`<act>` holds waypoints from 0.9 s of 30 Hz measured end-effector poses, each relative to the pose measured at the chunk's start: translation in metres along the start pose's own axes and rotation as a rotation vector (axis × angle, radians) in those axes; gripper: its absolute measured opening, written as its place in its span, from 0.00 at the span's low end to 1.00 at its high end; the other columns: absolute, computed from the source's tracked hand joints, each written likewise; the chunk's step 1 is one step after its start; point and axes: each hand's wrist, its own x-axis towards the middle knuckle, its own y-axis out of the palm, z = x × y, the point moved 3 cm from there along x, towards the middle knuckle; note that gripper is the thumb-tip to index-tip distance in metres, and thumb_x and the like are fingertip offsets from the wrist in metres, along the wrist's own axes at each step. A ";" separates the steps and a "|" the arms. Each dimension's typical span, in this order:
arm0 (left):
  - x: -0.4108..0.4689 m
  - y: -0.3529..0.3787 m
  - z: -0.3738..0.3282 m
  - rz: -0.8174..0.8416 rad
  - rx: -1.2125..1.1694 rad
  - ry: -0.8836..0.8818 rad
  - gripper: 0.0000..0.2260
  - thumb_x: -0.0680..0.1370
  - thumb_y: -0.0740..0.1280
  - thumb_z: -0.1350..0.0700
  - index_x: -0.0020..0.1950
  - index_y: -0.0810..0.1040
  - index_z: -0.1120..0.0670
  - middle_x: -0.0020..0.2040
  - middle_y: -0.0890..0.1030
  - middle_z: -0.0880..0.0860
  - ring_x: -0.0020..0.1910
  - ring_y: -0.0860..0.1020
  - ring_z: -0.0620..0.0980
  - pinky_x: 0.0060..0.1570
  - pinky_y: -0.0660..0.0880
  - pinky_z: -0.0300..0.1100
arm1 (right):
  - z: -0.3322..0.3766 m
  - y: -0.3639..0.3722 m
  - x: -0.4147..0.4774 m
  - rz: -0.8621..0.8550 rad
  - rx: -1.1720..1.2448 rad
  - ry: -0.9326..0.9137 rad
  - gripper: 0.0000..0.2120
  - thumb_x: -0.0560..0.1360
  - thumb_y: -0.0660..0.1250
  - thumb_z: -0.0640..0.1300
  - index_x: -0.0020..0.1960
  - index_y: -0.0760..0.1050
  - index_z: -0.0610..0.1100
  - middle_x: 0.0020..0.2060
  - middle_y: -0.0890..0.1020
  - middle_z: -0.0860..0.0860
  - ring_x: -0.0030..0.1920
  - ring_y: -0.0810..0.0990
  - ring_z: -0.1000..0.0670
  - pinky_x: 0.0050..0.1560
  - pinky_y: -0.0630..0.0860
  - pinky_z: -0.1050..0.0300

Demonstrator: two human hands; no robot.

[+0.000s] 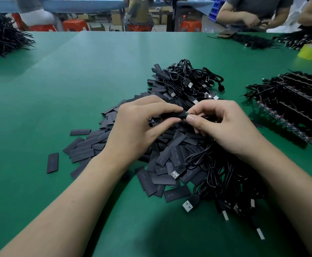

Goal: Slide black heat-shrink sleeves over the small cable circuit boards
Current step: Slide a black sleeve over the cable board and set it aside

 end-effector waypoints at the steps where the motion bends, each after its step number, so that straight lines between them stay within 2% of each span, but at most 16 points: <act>1: 0.000 0.000 0.000 0.006 0.010 0.021 0.08 0.76 0.77 0.58 0.54 0.87 0.56 0.46 0.85 0.50 0.44 0.82 0.47 0.47 0.79 0.42 | -0.001 0.000 0.000 0.014 0.026 0.015 0.06 0.79 0.71 0.41 0.43 0.82 0.48 0.30 0.80 0.56 0.30 0.75 0.60 0.35 0.69 0.70; 7: 0.001 0.000 -0.003 -0.004 -0.025 0.020 0.08 0.76 0.77 0.58 0.53 0.87 0.57 0.47 0.86 0.50 0.46 0.83 0.46 0.48 0.79 0.41 | 0.000 -0.003 -0.001 0.061 0.161 0.053 0.08 0.78 0.71 0.39 0.42 0.83 0.47 0.31 0.80 0.54 0.31 0.73 0.59 0.32 0.68 0.71; 11: 0.002 0.000 -0.004 0.039 -0.057 -0.005 0.07 0.75 0.77 0.58 0.53 0.88 0.57 0.47 0.86 0.50 0.46 0.83 0.45 0.49 0.80 0.42 | 0.001 -0.004 -0.001 0.074 0.143 0.068 0.07 0.78 0.72 0.39 0.42 0.83 0.46 0.32 0.80 0.55 0.33 0.74 0.59 0.35 0.69 0.70; 19: 0.002 0.002 -0.003 0.082 -0.036 0.011 0.08 0.74 0.78 0.57 0.52 0.88 0.57 0.47 0.86 0.50 0.46 0.83 0.45 0.50 0.80 0.42 | 0.000 -0.001 -0.002 0.122 0.171 0.084 0.09 0.78 0.71 0.38 0.41 0.83 0.46 0.28 0.79 0.58 0.29 0.73 0.62 0.33 0.67 0.72; 22: 0.001 0.002 -0.001 0.094 -0.004 0.012 0.09 0.74 0.78 0.54 0.52 0.88 0.55 0.47 0.86 0.48 0.46 0.83 0.45 0.48 0.80 0.46 | 0.001 0.000 -0.002 0.129 0.167 0.072 0.09 0.78 0.71 0.39 0.41 0.83 0.47 0.30 0.79 0.57 0.31 0.73 0.61 0.34 0.68 0.72; 24: 0.001 0.001 0.002 0.082 -0.001 -0.010 0.08 0.74 0.78 0.53 0.52 0.88 0.53 0.47 0.85 0.47 0.46 0.83 0.46 0.47 0.80 0.48 | 0.001 0.000 -0.001 0.127 0.164 0.063 0.09 0.79 0.71 0.40 0.41 0.83 0.48 0.30 0.80 0.57 0.31 0.73 0.61 0.35 0.68 0.72; 27: 0.000 0.002 0.003 0.047 -0.073 -0.082 0.07 0.74 0.78 0.54 0.51 0.88 0.54 0.46 0.86 0.47 0.46 0.83 0.45 0.48 0.80 0.46 | 0.001 -0.001 -0.001 0.112 0.173 0.061 0.08 0.78 0.71 0.43 0.41 0.84 0.49 0.29 0.79 0.56 0.31 0.72 0.60 0.33 0.67 0.71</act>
